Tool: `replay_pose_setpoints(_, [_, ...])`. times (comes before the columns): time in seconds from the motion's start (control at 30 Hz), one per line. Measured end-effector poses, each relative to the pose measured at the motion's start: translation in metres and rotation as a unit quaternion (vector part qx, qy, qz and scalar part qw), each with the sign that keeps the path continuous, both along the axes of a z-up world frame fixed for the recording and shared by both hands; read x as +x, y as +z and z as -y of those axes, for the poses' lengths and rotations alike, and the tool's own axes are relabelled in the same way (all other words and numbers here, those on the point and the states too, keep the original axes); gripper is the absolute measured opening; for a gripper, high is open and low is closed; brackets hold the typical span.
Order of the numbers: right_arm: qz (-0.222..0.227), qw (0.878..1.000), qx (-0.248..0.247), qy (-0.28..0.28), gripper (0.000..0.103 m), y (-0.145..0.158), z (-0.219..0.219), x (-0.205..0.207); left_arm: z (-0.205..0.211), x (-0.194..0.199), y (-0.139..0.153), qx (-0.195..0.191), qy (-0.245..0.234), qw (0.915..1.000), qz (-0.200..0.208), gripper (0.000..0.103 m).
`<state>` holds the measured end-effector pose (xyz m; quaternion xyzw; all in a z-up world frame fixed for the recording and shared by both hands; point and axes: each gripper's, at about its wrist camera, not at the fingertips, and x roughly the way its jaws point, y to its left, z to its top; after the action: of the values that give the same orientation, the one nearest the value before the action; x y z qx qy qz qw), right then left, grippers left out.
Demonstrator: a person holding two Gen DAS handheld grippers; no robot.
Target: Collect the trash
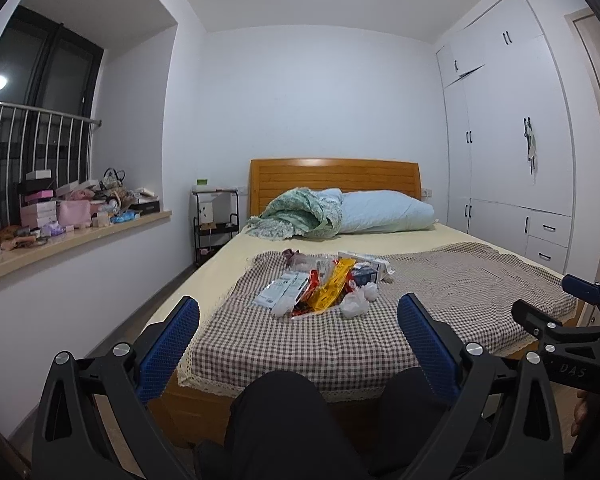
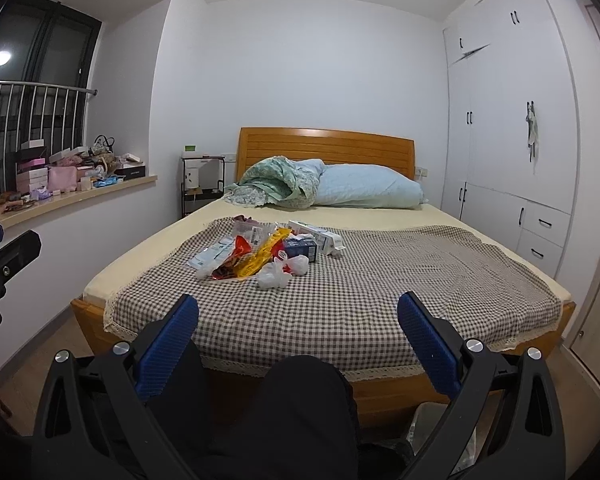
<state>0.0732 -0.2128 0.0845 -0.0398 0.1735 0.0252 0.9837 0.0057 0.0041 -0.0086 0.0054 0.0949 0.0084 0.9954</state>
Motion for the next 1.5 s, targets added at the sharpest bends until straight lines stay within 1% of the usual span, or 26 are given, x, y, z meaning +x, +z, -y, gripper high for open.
replay_pose_setpoints(0.23, [-0.017, 1.000, 0.015, -0.004, 0.096, -0.012, 0.011, 0.012, -0.006, 0.024, -0.014, -0.007, 0.008, 0.9994, -0.033, 0.096])
replay_pose_setpoints(0.43, [-0.023, 0.999, 0.020, -0.015, 0.096, -0.018, 0.023, 0.025, -0.008, 0.048, -0.025, 0.004, 0.020, 0.9986, -0.049, 0.096])
replay_pose_setpoints(0.63, [-0.048, 0.999, 0.016, -0.018, 0.096, -0.030, 0.027, 0.052, -0.011, 0.077, -0.034, 0.009, 0.024, 0.9980, -0.058, 0.096])
replay_pose_setpoints(0.73, [-0.060, 0.998, 0.008, -0.015, 0.096, -0.036, 0.025, 0.072, -0.015, 0.098, -0.036, 0.011, 0.029, 0.9975, -0.063, 0.096])
replay_pose_setpoints(0.83, [-0.076, 0.997, 0.011, -0.012, 0.096, -0.044, 0.025, 0.097, -0.020, 0.121, -0.040, 0.009, 0.035, 0.9967, -0.073, 0.096])
replay_pose_setpoints(1.03, [-0.106, 0.994, 0.023, -0.006, 0.096, -0.061, 0.024, 0.152, -0.034, 0.174, -0.051, 0.007, 0.046, 0.9945, -0.094, 0.096])
replay_pose_setpoints(1.1, [-0.121, 0.992, 0.027, -0.004, 0.096, -0.070, 0.023, 0.176, -0.038, 0.193, -0.056, 0.005, 0.045, 0.9932, -0.107, 0.096])
replay_pose_setpoints(1.13, [-0.122, 0.992, 0.028, -0.005, 0.096, -0.072, 0.023, 0.183, -0.043, 0.202, -0.060, 0.002, 0.045, 0.9925, -0.114, 0.096])
replay_pose_setpoints(1.2, [-0.121, 0.992, 0.046, 0.003, 0.096, -0.079, 0.024, 0.203, -0.049, 0.219, -0.064, -0.004, 0.041, 0.9911, -0.126, 0.096])
replay_pose_setpoints(1.27, [-0.161, 0.986, 0.043, 0.024, 0.096, -0.089, 0.019, 0.225, -0.053, 0.238, -0.070, -0.002, 0.044, 0.9894, -0.138, 0.096])
replay_pose_setpoints(1.33, [-0.201, 0.979, 0.021, 0.024, 0.096, -0.099, 0.012, 0.246, -0.055, 0.254, -0.075, 0.000, 0.044, 0.9876, -0.151, 0.096])
replay_pose_setpoints(1.43, [-0.214, 0.975, 0.034, 0.039, 0.096, -0.106, 0.006, 0.266, -0.061, 0.278, -0.086, 0.001, 0.041, 0.9842, -0.172, 0.096])
replay_pose_setpoints(1.5, [-0.221, 0.974, 0.027, 0.049, 0.096, -0.109, -0.002, 0.277, -0.065, 0.299, -0.097, -0.002, 0.031, 0.9816, -0.188, 0.096])
